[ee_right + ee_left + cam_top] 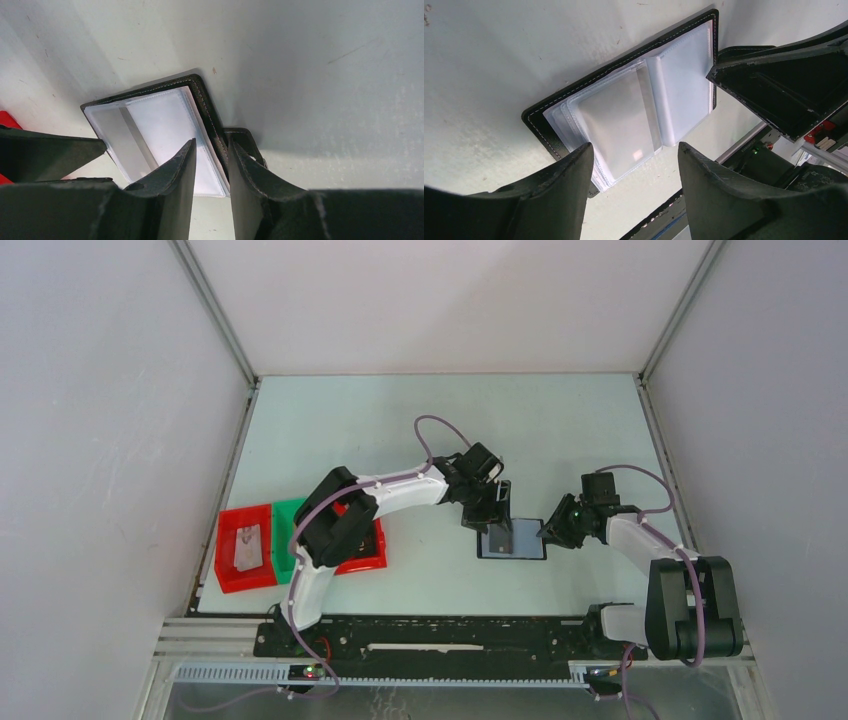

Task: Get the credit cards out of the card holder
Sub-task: Remove the credit card from the card holder.

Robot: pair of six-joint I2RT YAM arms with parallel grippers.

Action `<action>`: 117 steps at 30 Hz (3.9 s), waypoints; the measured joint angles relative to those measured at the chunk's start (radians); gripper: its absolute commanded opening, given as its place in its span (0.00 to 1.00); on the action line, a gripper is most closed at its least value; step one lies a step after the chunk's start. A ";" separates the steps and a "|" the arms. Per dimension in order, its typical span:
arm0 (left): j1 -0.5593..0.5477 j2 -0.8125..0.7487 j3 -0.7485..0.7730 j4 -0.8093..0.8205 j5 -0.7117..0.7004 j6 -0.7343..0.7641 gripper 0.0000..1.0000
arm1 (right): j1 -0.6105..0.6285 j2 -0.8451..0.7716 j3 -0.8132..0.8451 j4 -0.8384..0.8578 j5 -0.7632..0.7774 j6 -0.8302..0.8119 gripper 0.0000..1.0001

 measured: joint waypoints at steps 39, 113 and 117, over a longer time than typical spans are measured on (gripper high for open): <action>-0.011 0.052 0.048 0.090 0.136 -0.037 0.69 | 0.000 -0.002 0.000 0.000 0.000 0.000 0.38; -0.022 0.037 0.067 -0.040 0.024 -0.003 0.68 | 0.001 -0.002 -0.001 0.000 0.001 0.000 0.38; -0.024 0.042 0.067 0.000 0.069 -0.007 0.68 | 0.001 -0.002 -0.001 0.001 0.001 0.000 0.38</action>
